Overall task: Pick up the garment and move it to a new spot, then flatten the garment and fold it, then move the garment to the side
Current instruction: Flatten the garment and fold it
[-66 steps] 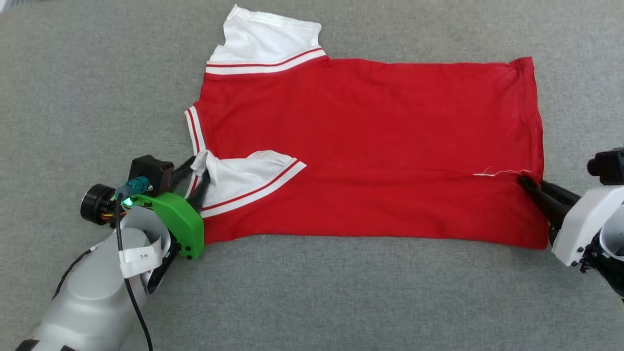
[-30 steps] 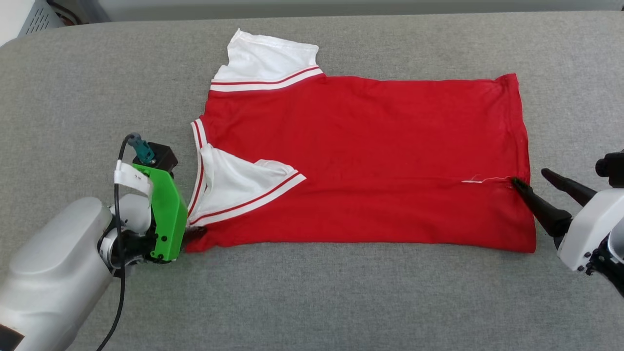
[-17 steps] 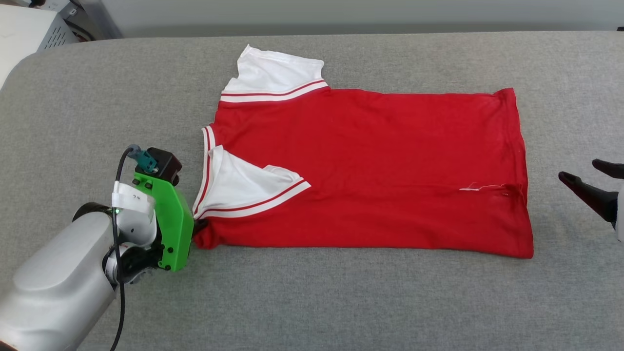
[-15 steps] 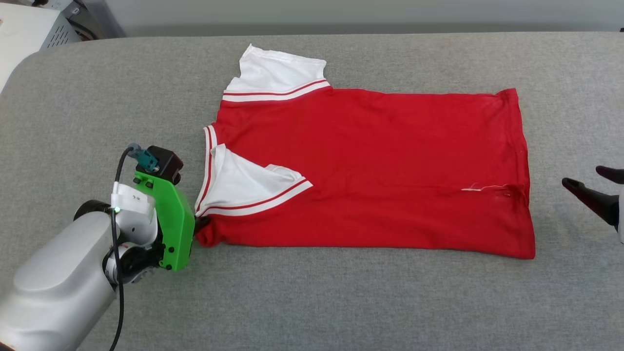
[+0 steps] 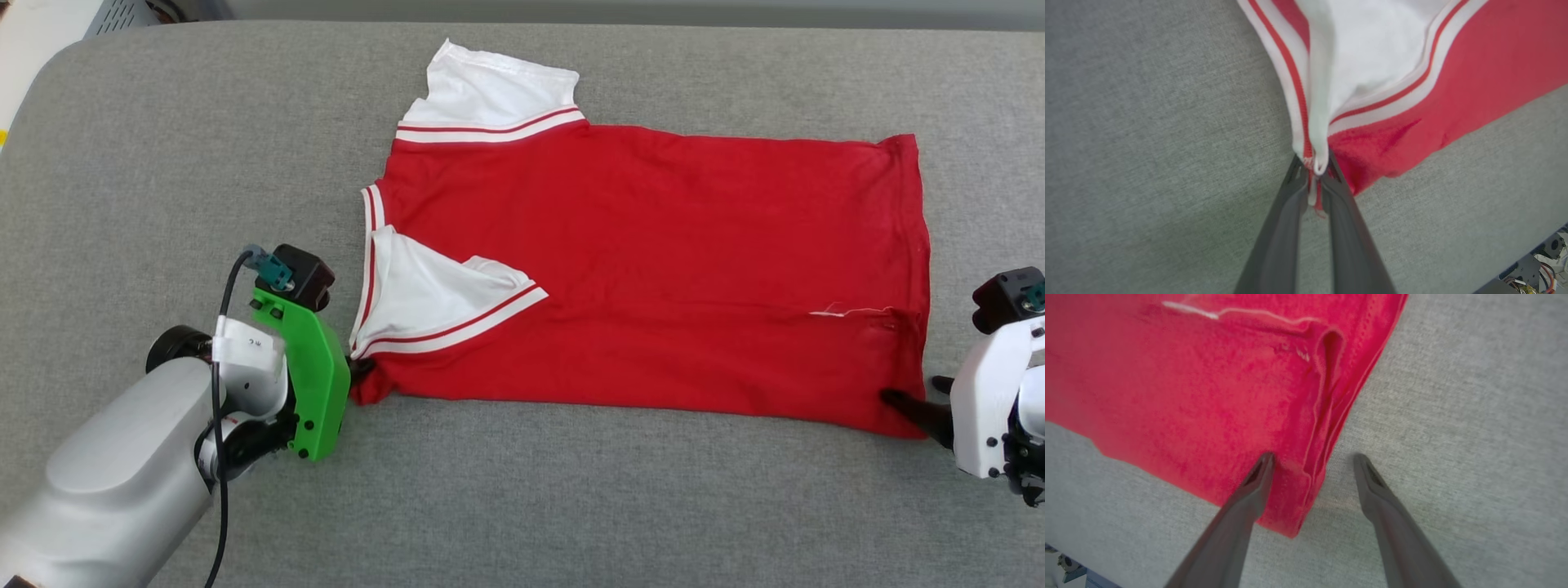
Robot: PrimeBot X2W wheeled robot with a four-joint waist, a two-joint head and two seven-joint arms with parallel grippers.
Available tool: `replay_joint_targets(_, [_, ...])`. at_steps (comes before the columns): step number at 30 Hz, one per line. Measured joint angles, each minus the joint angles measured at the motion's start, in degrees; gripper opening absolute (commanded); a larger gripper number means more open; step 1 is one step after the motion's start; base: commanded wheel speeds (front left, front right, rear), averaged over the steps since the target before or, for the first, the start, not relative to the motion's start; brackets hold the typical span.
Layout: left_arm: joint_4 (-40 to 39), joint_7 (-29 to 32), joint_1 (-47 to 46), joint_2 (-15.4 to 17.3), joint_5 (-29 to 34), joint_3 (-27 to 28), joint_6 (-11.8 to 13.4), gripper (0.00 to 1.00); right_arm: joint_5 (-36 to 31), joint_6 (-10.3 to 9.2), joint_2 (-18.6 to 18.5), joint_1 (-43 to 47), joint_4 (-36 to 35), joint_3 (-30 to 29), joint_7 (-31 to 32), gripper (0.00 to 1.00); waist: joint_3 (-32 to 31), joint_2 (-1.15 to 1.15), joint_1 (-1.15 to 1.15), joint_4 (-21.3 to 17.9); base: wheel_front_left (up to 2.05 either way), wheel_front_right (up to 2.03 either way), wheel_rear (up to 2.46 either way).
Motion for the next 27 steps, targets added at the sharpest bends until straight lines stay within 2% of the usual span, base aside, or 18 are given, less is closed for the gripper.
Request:
replay_joint_targets(1, [0.6, -0.6, 0.0, -0.1, 0.3, -0.2, 0.0, 0.0, 0.1, -0.07, 0.6, 0.3, 1.5, 0.3, -1.1, 1.0, 0.4, 0.0, 0.0, 0.3, 0.0, 0.0, 0.0])
replay_joint_targets(2, [0.8, -0.8, 0.0, -0.1, 0.3, -0.2, 0.0, 0.0, 0.1, -0.07, 0.7, 0.3, 1.5, 0.5, -1.8, 0.11, 0.4, 0.0, 0.0, 0.3, 0.0, 0.0, 0.0])
replay_joint_targets(3, [0.9, -1.1, 0.0, -0.1, 0.3, -0.2, 0.0, 0.0, 0.2, -0.08, 0.9, 0.3, 1.6, 0.6, -2.6, 0.0, 0.3, 0.0, 0.0, 0.2, 0.0, 0.0, 0.0])
replay_joint_targets(10, [0.4, -3.5, 2.7, 1.3, -0.9, 0.2, 0.0, 0.0, 1.0, -0.05, 1.1, 0.5, -0.4, 1.3, -8.1, 0.0, -2.3, 0.0, 0.0, -0.6, 0.0, 0.0, 0.0])
replay_joint_targets(15, [-4.3, -3.8, 5.7, 5.2, -1.9, 1.0, 0.3, 0.0, 3.0, 0.0, -1.9, 3.4, -5.7, -0.4, -8.9, 0.0, -5.4, 0.0, 0.0, -1.1, 0.0, 0.0, 0.0])
replay_joint_targets(22, [-13.4, -3.0, 11.3, 9.1, -3.9, 0.6, 3.5, 0.0, 4.4, 0.0, -4.6, 10.6, -11.3, -4.9, -7.0, 0.0, -8.3, 0.0, 0.0, -1.3, 0.0, 0.0, 0.0])
replay_joint_targets(27, [-14.9, -3.1, 13.8, 9.3, -4.3, -0.1, 6.0, 0.0, 4.0, 0.0, -3.3, 12.9, -11.2, -6.6, -5.1, 0.0, -7.2, 0.0, 0.0, -1.4, 0.0, 0.0, 0.0])
